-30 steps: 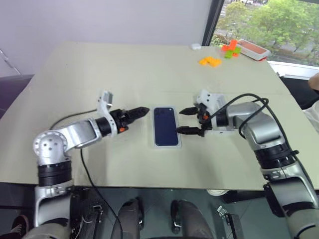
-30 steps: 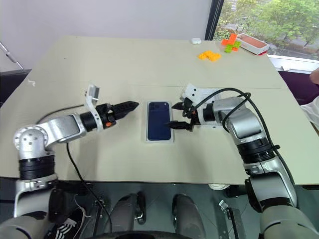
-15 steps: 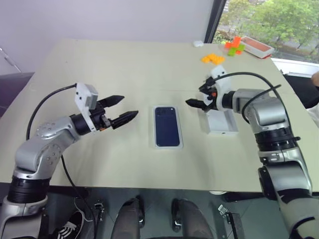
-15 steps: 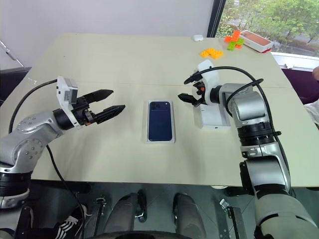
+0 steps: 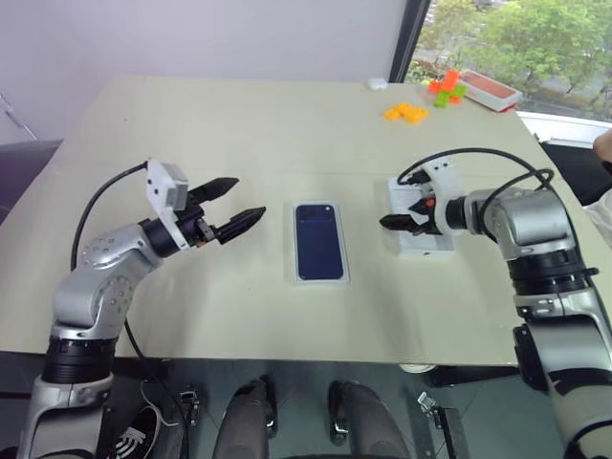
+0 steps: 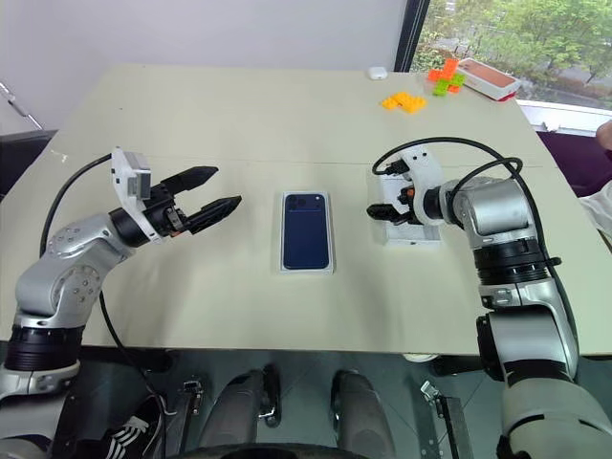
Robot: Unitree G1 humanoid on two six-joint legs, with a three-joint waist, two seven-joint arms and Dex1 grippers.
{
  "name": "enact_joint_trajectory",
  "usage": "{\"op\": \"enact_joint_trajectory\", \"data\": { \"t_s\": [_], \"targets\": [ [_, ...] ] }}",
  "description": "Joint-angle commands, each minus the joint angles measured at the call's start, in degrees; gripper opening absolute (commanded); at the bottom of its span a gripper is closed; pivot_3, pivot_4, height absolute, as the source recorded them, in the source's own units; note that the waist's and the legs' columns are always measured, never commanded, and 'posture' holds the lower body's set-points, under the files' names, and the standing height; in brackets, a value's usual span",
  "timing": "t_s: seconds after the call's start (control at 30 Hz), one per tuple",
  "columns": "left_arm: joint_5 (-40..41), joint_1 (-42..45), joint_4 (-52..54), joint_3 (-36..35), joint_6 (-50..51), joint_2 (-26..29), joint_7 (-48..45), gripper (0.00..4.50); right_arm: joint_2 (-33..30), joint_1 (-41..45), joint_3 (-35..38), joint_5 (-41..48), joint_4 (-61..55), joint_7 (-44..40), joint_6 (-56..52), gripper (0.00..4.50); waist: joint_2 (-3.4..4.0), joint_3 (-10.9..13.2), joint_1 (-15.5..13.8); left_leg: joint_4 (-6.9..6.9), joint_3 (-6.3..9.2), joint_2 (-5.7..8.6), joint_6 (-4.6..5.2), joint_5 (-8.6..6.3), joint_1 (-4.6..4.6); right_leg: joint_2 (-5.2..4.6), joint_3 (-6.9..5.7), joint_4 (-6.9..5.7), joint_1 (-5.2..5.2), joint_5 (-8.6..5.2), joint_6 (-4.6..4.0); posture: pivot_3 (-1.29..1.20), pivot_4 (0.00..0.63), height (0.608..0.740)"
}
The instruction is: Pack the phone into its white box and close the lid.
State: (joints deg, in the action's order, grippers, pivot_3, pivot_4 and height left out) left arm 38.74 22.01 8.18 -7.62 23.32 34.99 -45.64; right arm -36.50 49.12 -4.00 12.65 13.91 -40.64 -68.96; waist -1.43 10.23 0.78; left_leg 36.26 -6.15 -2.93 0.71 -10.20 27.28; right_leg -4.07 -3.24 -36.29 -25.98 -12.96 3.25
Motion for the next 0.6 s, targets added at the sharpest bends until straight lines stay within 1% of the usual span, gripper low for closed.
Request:
{"op": "enact_joint_trajectory", "data": {
  "t_s": [0.03,0.17,0.2,0.27,0.33,0.4,0.43,0.6],
  "targets": [
    [0.1,0.0,2.3,-1.0,0.2,-0.7,0.4,4.48,0.4,3.5,0.7,0.3,-0.4,2.0,-3.1,4.50,0.00,0.0,0.0,0.01,0.01,-0.01,0.00,0.00,-0.02,-0.01,0.00,0.00,0.01,0.02,-0.03,0.00,0.150,0.740],
    [-0.5,0.7,2.0,-1.0,0.3,-1.6,1.1,4.48,1.5,4.8,0.0,0.6,0.5,3.1,-5.9,4.50,0.00,0.0,0.0,0.03,0.01,-0.02,0.03,0.05,-0.02,-0.01,0.02,-0.03,0.01,0.08,-0.07,0.00,0.150,0.740],
    [-0.7,0.8,1.9,-1.0,0.4,-1.8,1.2,4.48,1.5,4.2,-1.3,-0.2,0.5,3.5,-5.0,4.50,0.00,0.0,0.0,0.04,0.02,-0.02,0.03,0.05,-0.02,0.00,0.01,-0.03,0.02,0.08,-0.07,0.00,0.150,0.740],
    [-0.8,1.0,2.0,-1.1,0.8,-1.9,1.5,4.48,2.7,4.2,-1.1,-0.4,2.1,4.9,-6.3,4.50,0.00,0.0,-0.1,0.03,0.01,-0.02,0.04,0.06,-0.02,0.00,0.01,-0.03,0.03,0.08,-0.04,0.00,0.150,0.740],
    [-0.6,0.9,2.3,-1.2,1.2,-2.0,1.9,4.48,3.3,4.4,-1.6,-1.0,3.1,5.8,-4.9,4.50,0.00,0.0,-0.1,0.04,0.00,0.00,0.05,0.07,-0.01,0.01,0.01,-0.02,0.05,0.16,0.12,0.00,0.150,0.740],
    [-0.6,0.7,2.6,-1.2,1.9,-2.0,2.3,4.48,4.3,7.6,-0.4,-0.3,6.6,6.6,-8.6,4.50,0.01,0.0,0.0,0.06,-0.02,0.02,0.06,0.08,0.00,0.01,0.02,-0.01,0.05,0.16,0.14,0.00,0.150,0.740],
    [-0.6,0.7,2.6,-1.2,2.1,-2.0,2.4,4.48,4.5,8.8,-0.8,-0.3,7.6,6.5,-8.9,4.50,0.01,0.0,0.0,0.08,-0.03,0.02,0.06,0.08,0.00,0.02,0.02,-0.01,0.05,0.16,0.15,0.00,0.150,0.740],
    [-1.5,1.2,2.1,-0.8,2.1,-2.6,3.1,4.48,6.9,13.8,-3.7,-2.7,13.5,8.9,-6.2,4.50,0.02,0.0,0.2,0.10,-0.01,0.00,0.06,0.08,-0.02,0.08,0.02,-0.05,0.06,0.17,0.13,0.00,0.150,0.740]
  ]
}}
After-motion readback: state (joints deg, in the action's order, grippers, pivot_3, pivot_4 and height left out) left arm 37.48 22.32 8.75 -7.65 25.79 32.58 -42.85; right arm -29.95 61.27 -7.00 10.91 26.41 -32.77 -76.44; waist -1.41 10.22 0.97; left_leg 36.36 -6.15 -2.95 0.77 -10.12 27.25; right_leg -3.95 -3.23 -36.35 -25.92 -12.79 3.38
